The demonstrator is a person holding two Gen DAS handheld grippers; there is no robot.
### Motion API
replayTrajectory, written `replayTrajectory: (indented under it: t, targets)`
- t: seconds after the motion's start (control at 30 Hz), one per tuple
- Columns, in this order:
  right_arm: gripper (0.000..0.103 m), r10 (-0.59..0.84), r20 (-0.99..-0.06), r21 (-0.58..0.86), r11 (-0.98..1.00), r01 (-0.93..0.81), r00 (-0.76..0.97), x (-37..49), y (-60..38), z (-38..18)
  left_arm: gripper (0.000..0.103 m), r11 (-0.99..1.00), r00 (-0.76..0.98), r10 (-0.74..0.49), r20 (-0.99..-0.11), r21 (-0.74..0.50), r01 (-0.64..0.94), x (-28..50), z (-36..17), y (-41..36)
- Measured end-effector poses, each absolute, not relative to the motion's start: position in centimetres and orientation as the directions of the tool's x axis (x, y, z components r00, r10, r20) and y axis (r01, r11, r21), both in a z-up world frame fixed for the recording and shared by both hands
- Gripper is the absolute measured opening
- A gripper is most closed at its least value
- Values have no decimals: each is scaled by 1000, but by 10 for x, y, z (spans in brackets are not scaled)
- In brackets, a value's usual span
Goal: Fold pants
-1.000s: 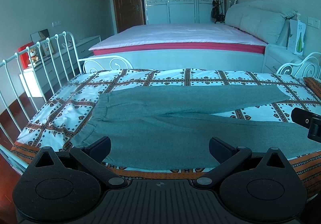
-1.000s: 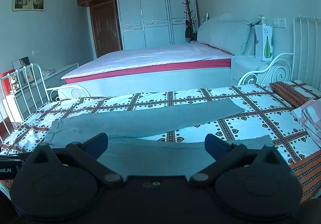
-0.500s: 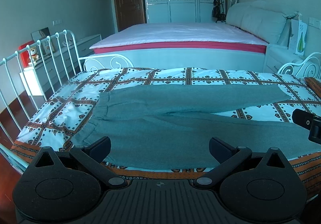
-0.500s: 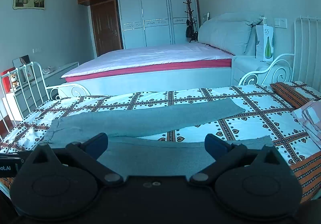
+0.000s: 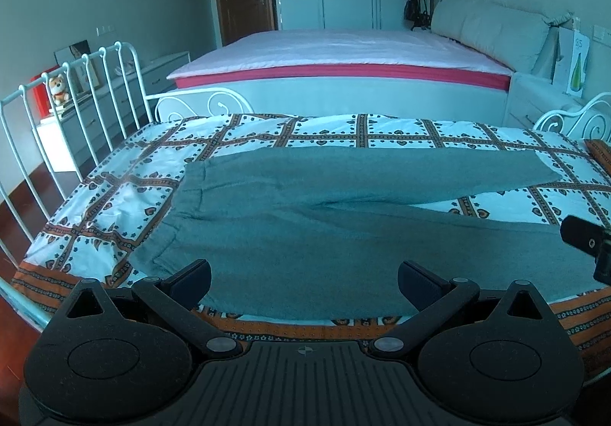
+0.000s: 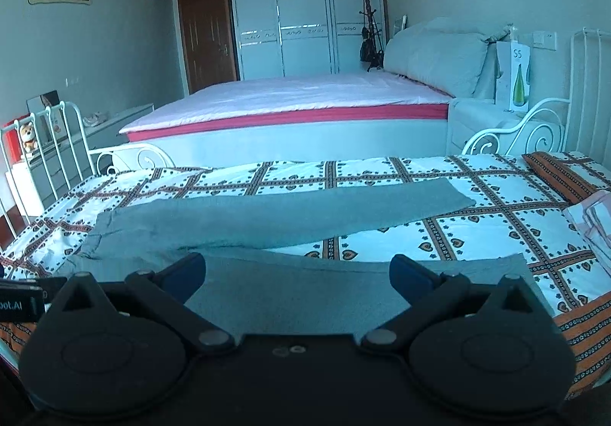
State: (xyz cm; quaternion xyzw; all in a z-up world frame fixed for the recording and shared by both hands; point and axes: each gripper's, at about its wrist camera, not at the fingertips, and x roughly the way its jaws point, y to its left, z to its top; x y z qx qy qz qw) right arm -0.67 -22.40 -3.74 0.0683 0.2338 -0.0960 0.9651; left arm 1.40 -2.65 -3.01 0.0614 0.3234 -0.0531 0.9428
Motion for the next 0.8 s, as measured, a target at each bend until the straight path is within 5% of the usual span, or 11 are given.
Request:
replayTrajectory:
  t: [0.8]
  targets:
    - [97,135,-565,112,990,-86,814,151,-218,-76,103,939,650,-82,-755,160,304,244,-91,35]
